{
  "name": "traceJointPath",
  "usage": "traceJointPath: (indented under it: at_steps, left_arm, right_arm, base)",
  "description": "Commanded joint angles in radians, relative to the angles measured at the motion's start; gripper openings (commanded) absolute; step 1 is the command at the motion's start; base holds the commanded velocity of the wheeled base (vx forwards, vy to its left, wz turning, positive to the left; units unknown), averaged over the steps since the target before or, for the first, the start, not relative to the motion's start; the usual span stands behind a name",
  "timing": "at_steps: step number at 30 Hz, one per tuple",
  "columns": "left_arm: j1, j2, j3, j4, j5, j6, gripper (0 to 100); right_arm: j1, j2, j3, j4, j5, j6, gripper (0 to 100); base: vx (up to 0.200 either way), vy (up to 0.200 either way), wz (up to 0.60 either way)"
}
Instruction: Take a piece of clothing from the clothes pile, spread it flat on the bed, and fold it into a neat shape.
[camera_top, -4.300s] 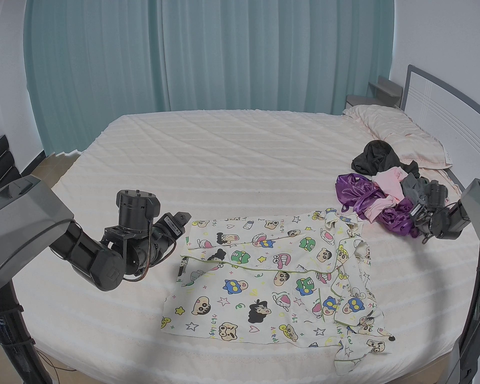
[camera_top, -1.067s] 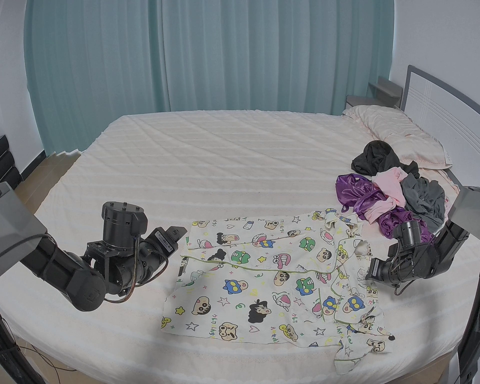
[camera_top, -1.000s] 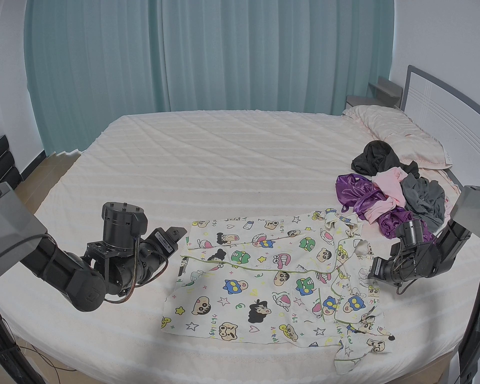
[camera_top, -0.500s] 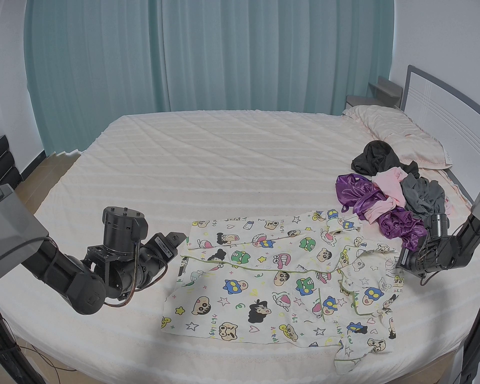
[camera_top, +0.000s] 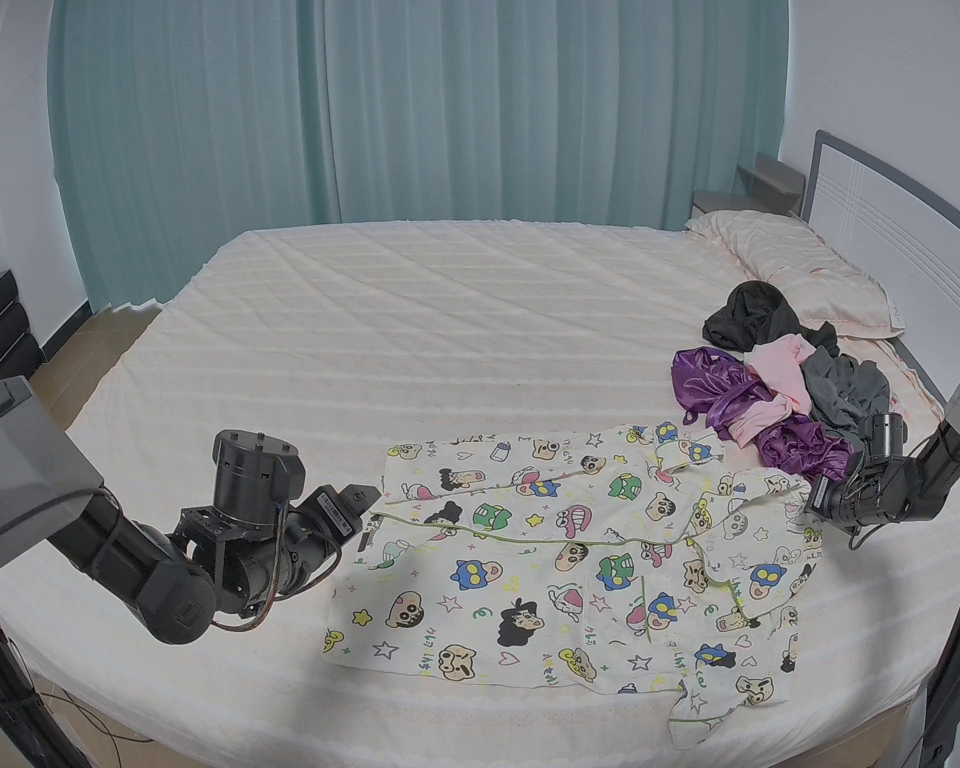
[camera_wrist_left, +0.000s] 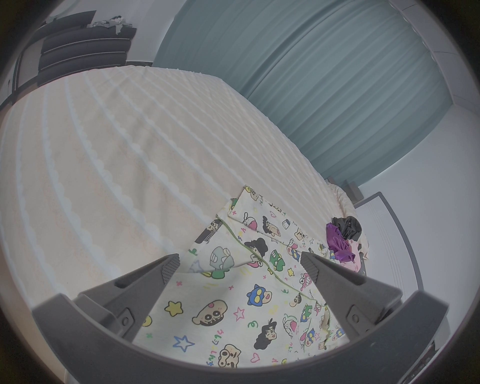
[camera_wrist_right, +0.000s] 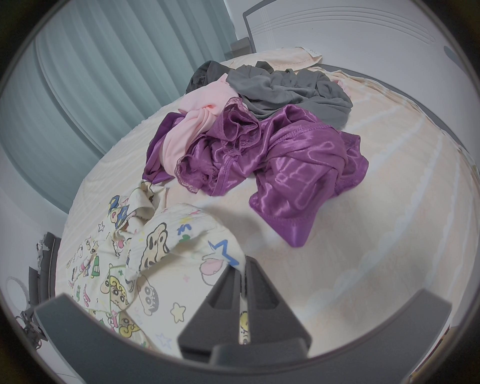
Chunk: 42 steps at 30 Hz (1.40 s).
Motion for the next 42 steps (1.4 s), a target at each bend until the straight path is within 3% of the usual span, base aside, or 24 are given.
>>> traceJointPath:
  at_steps: [1, 4, 5, 13, 22, 27, 29, 33, 35, 42]
  left_arm:
    - [-0.013, 0.004, 0.011, -0.001, -0.001, -0.001, 100]
    - [-0.014, 0.007, 0.019, -0.001, -0.003, 0.0, 100]
    - [-0.016, 0.01, 0.022, -0.001, -0.007, 0.0, 100]
    - [-0.016, 0.011, 0.042, 0.006, -0.055, -0.001, 100]
    - [0.002, 0.059, 0.051, 0.009, -0.17, 0.002, 100]
    - [0.03, 0.126, 0.013, 0.012, -0.239, 0.01, 100]
    - [0.041, 0.157, 0.011, 0.007, -0.24, 0.051, 100]
    - [0.093, 0.172, 0.01, 0.002, -0.288, 0.224, 100]
    - [0.111, 0.172, 0.002, 0.004, -0.323, 0.241, 100]
    - [0.139, 0.206, -0.024, 0.009, -0.332, 0.353, 100]
  right_arm:
    - [-0.01, 0.047, -0.036, -0.012, 0.0, -0.001, 0]
    - [-0.012, 0.067, -0.045, -0.038, 0.0, -0.001, 0]
    - [-0.012, 0.075, -0.046, -0.052, 0.0, -0.001, 100]
    - [-0.01, 0.069, -0.054, -0.086, 0.003, 0.005, 100]
    - [-0.015, -0.103, 0.07, -0.086, 0.001, 0.024, 100]
    - [0.054, -0.262, 0.207, -0.086, 0.001, 0.113, 100]
    - [0.08, -0.292, 0.254, -0.086, 0.0, 0.117, 100]
    - [0.141, -0.347, 0.34, -0.092, -0.004, 0.126, 100]
    - [0.166, -0.367, 0.377, -0.092, -0.007, 0.128, 100]
    - [0.226, -0.391, 0.477, -0.093, -0.008, 0.128, 100]
  base:
    - [0.0, 0.0, 0.0]
    - [0.0, 0.0, 0.0]
    - [0.0, 0.0, 0.0]
    - [0.0, 0.0, 0.0]
    - [0.0, 0.0, 0.0]
    - [0.0, 0.0, 0.0]
    - [0.0, 0.0, 0.0]
    - [0.0, 0.0, 0.0]
    - [0.0, 0.0, 0.0]
    - [0.0, 0.0, 0.0]
